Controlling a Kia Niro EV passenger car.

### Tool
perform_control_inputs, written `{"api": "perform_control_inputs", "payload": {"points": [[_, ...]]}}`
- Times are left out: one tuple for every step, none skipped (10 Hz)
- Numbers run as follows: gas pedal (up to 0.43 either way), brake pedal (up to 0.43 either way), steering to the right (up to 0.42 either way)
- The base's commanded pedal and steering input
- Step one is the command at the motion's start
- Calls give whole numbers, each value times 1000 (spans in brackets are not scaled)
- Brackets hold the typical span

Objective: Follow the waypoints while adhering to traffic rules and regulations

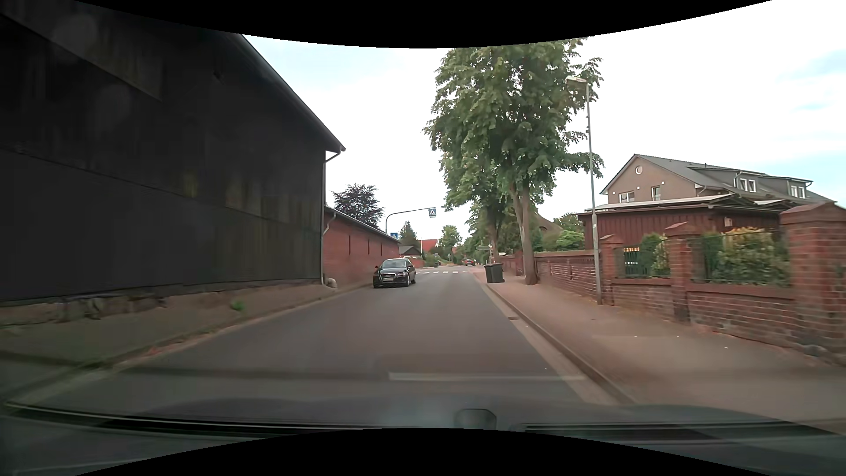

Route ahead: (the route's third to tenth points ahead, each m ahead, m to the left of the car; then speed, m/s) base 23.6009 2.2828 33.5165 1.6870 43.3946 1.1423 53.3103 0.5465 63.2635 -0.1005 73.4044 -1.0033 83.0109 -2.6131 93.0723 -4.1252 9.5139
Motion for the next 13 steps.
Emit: {"api": "perform_control_inputs", "payload": {"points": [[220,0,22],[228,0,18],[228,0,12],[228,0,10],[228,0,10],[228,0,11],[228,0,9],[228,0,7],[228,0,7],[228,0,6],[228,0,5],[220,0,4],[209,0,4]]}}
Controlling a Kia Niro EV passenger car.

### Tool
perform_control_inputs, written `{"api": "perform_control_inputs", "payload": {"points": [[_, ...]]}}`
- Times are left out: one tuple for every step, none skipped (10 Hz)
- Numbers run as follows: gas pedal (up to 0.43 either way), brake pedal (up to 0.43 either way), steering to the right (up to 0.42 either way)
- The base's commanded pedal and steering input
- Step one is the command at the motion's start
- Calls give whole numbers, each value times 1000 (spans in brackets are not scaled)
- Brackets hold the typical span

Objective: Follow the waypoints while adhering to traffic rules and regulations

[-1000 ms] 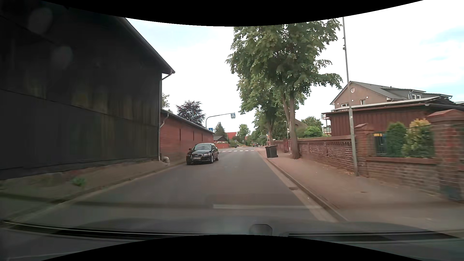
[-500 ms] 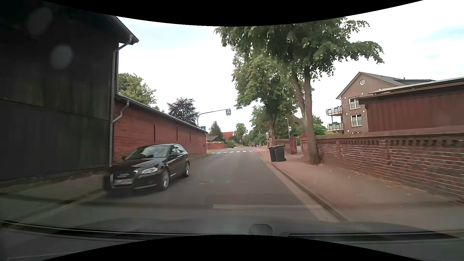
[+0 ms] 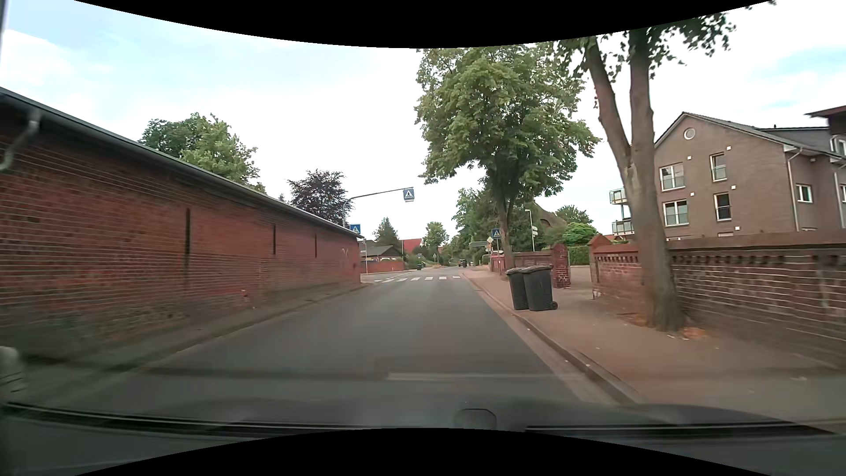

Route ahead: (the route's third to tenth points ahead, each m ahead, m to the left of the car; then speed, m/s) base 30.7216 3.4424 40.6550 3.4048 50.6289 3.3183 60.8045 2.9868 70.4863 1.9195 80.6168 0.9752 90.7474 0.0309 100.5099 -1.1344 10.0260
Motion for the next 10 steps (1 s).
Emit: {"api": "perform_control_inputs", "payload": {"points": [[177,0,3],[169,0,1],[157,0,-1],[157,0,-1],[157,0,-1],[157,0,0],[157,0,-1],[157,0,0],[157,0,0],[157,0,0]]}}
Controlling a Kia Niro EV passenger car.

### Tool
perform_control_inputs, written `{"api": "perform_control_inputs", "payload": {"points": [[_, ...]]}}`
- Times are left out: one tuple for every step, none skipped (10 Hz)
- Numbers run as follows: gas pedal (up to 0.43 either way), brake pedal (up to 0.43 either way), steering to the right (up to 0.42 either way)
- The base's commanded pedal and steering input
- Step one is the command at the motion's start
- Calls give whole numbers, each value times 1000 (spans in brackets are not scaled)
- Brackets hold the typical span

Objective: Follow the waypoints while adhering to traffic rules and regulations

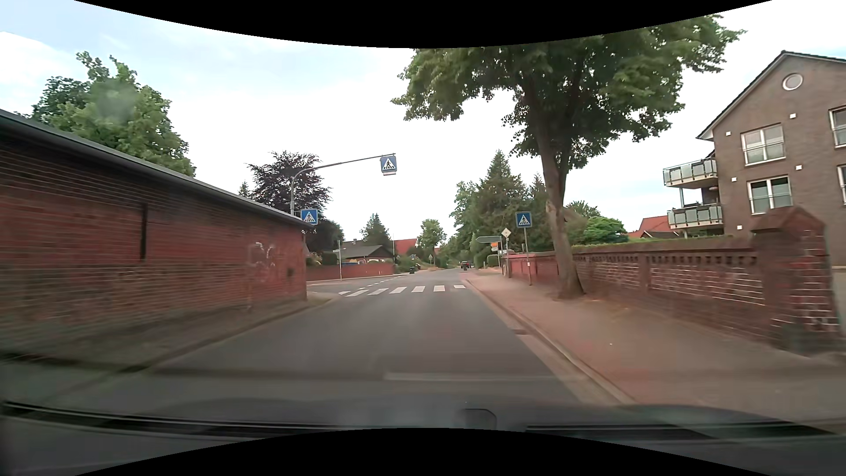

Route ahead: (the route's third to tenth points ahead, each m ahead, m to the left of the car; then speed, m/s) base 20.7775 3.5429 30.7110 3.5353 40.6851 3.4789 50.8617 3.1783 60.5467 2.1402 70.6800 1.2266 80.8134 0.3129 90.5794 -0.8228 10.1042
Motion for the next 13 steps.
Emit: {"api": "perform_control_inputs", "payload": {"points": [[157,0,1],[157,0,2],[157,0,1],[169,0,0],[169,0,0],[169,0,0],[169,0,-1],[169,0,-2],[169,0,-3],[169,0,-5],[177,0,-6],[177,0,-6],[177,0,-6]]}}
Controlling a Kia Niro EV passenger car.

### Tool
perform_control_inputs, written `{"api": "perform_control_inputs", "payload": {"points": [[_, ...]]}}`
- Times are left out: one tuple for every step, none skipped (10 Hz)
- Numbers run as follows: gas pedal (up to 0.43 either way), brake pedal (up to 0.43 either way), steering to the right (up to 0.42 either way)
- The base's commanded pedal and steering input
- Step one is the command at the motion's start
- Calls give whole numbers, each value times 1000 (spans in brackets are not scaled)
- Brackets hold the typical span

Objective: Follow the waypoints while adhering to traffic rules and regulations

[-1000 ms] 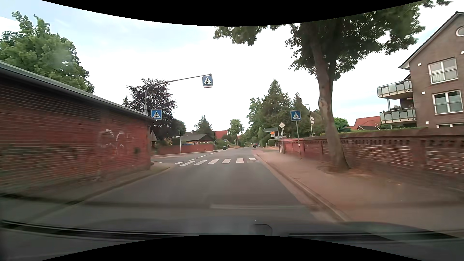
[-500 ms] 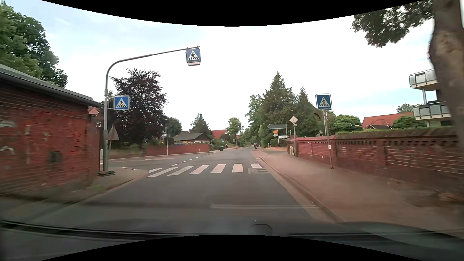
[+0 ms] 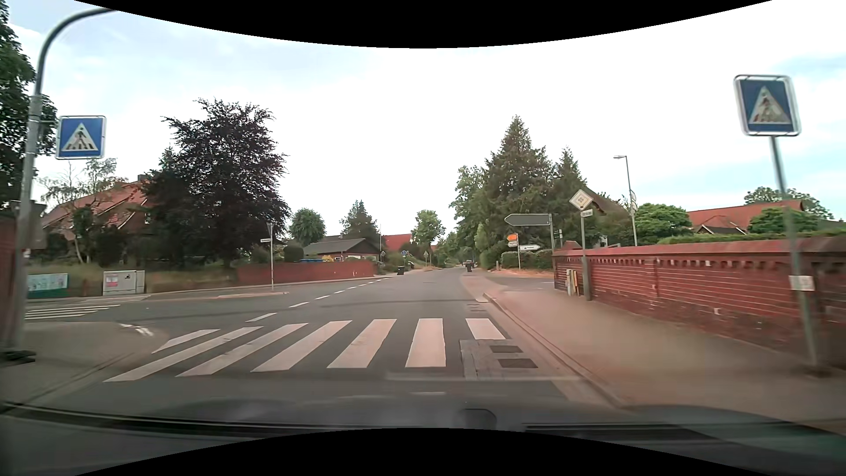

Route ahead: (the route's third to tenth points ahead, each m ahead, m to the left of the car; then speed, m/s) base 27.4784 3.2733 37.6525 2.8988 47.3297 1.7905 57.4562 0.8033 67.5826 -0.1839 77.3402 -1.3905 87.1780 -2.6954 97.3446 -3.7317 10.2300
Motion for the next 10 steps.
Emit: {"api": "perform_control_inputs", "payload": {"points": [[189,0,-6],[189,0,-6],[189,0,-6],[189,0,-6],[197,0,-5],[197,0,-5],[197,0,-5],[197,0,-4],[197,0,-1],[197,0,-1]]}}
